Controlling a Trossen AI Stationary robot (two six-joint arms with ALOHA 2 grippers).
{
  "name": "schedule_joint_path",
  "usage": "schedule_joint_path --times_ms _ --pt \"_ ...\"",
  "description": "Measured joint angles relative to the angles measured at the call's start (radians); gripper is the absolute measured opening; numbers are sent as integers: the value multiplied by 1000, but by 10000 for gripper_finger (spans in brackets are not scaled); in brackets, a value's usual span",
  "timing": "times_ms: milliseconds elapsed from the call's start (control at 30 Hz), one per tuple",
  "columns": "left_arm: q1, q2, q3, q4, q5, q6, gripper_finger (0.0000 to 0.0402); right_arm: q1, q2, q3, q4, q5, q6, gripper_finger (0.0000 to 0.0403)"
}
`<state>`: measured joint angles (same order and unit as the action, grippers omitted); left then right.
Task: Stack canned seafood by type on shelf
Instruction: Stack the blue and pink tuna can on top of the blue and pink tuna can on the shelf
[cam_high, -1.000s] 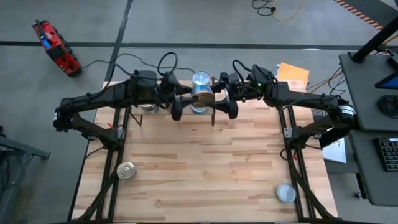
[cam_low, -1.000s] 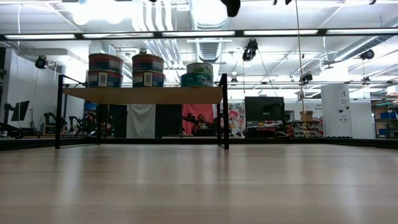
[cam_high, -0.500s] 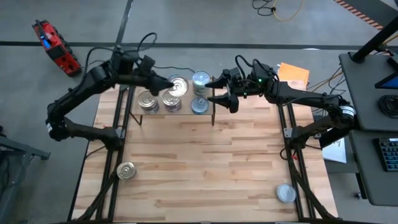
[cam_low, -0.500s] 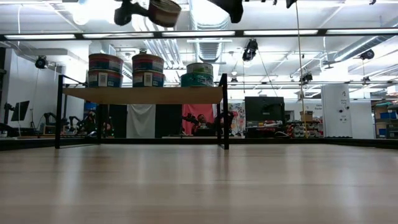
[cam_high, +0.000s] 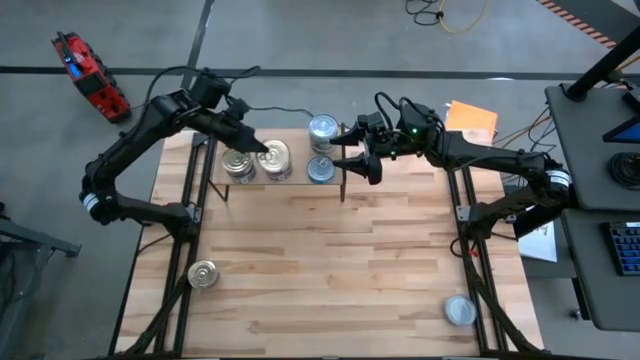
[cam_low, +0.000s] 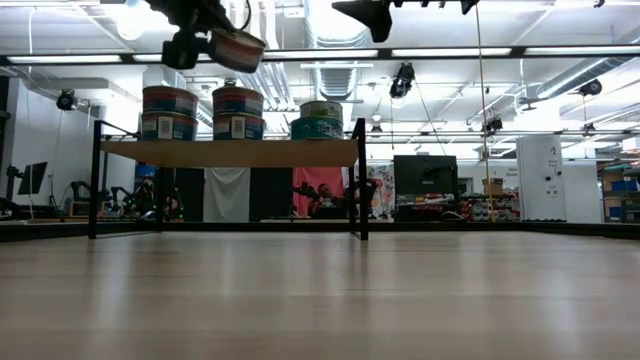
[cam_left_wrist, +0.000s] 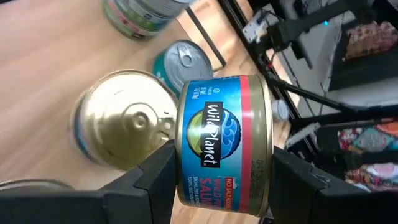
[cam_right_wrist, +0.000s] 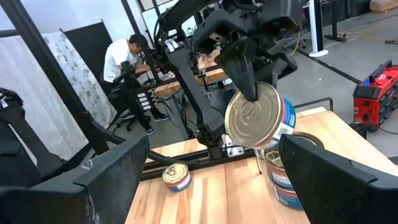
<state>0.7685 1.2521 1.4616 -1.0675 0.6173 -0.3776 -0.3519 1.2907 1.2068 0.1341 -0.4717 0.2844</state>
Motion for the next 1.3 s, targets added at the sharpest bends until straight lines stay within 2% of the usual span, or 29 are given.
schedule_joint_path --times_ms 433,767,1000,1300 --pt "3 84 0 -17 8 61 178 0 1 0 -4 1 11 358" --pt "8 91 2 -21 4 82 178 0 1 0 -6 2 11 358" --pt "9 93 1 -21 -57 107 230 0 1 0 -6 3 11 358" --pt "9 92 1 -20 -62 150 230 0 1 0 -7 19 11 358"
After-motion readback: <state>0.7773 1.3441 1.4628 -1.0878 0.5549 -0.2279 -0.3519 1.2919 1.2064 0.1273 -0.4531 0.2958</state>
